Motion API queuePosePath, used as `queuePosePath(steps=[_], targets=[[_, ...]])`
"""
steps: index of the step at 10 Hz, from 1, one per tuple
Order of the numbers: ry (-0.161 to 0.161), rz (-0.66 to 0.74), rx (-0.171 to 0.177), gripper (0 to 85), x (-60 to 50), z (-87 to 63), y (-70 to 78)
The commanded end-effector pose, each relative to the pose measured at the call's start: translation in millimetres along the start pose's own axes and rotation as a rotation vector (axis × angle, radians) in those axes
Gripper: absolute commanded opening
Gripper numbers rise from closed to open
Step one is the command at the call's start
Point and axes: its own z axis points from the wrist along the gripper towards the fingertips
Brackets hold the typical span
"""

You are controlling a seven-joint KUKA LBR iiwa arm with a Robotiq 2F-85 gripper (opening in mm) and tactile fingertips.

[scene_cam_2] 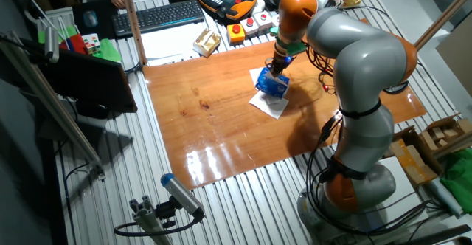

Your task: Pull out a napkin

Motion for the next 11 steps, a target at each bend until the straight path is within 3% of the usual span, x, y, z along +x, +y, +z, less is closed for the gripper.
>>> queuePosePath(steps=[1,2,3,4,6,7,8,11], targets=[[0.009,0.012,0.001,0.7,0.0,0.0,0.1],[0.004,0.022,-0.014,0.7,0.0,0.0,0.1],[-0.026,0.021,0.004,0.7,0.0,0.0,0.1],[-0.036,0.023,-0.016,0.7,0.0,0.0,0.1],[-0.032,0.030,-0.006,0.7,0.0,0.0,0.1],[-0.026,0.036,0.016,0.7,0.0,0.0,0.1],[-0.012,0.039,0.024,0.7,1.6,-9.6,0.7],[0.026,0.055,0.044,0.7,18.3,-76.2,-6.1]])
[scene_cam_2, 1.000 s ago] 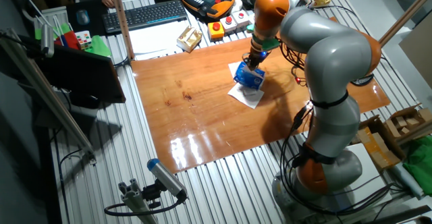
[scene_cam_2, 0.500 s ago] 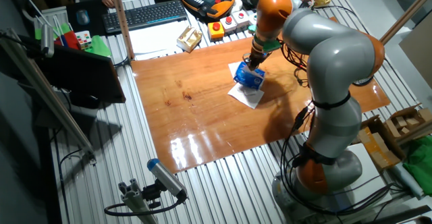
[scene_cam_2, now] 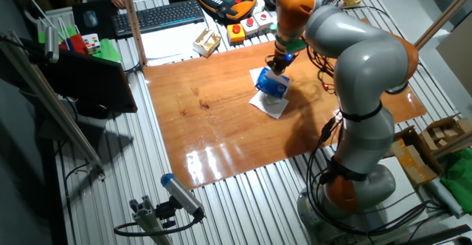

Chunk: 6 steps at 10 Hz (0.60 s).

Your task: Pull out a napkin

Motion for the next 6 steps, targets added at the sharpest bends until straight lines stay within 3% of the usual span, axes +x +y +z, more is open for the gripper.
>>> queuePosePath(steps=[1,4,6], targets=[[0.002,0.004,0.001,0.7,8.1,-51.0,-4.2],[0.009,0.016,-0.011,0.7,20.3,-68.4,-9.3],[0.030,0.025,-0.058,0.7,27.5,-73.7,-8.5]])
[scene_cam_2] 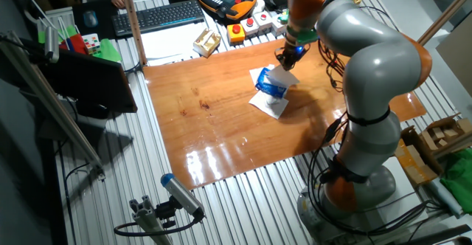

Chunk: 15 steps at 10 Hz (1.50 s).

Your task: Pull out a napkin

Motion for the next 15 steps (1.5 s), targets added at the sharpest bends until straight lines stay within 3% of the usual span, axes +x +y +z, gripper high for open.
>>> queuePosePath(steps=[1,4,7,8,12,14,15], targets=[[0.002,0.004,-0.006,0.7,2.9,-15.4,0.2],[0.020,0.032,-0.027,0.7,6.5,-13.4,3.3],[-0.001,0.094,-0.026,0.7,13.8,-1.5,13.7],[-0.002,0.109,-0.040,2.7,16.1,1.2,16.1],[-0.020,0.138,-0.022,46.0,17.7,7.0,19.7],[-0.035,0.154,-0.019,57.3,16.9,11.4,21.7],[-0.037,0.157,-0.018,59.0,16.3,12.2,21.8]])
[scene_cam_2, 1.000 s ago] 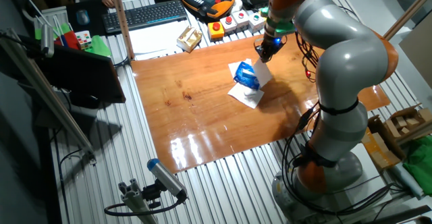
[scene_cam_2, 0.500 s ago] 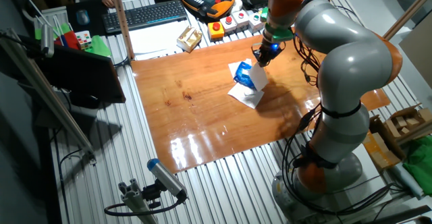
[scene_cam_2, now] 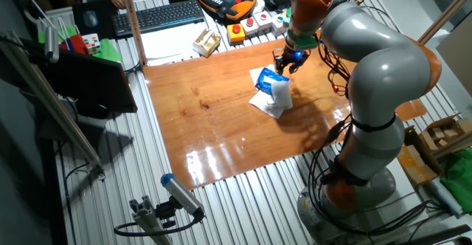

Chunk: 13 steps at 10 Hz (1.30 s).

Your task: Pull out a napkin

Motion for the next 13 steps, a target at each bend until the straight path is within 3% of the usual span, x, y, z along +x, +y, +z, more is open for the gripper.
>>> queuePosePath(steps=[1,3,8,11,13], targets=[[0.000,0.001,0.000,59.7,-0.5,0.6,0.0],[0.002,0.007,-0.001,59.3,-4.2,4.4,-0.1],[-0.020,0.012,-0.011,48.7,-12.2,10.8,0.8],[-0.015,-0.021,-0.017,24.0,-13.6,8.7,-0.2],[-0.043,-0.073,-0.021,0.7,-15.1,6.9,-1.2]])
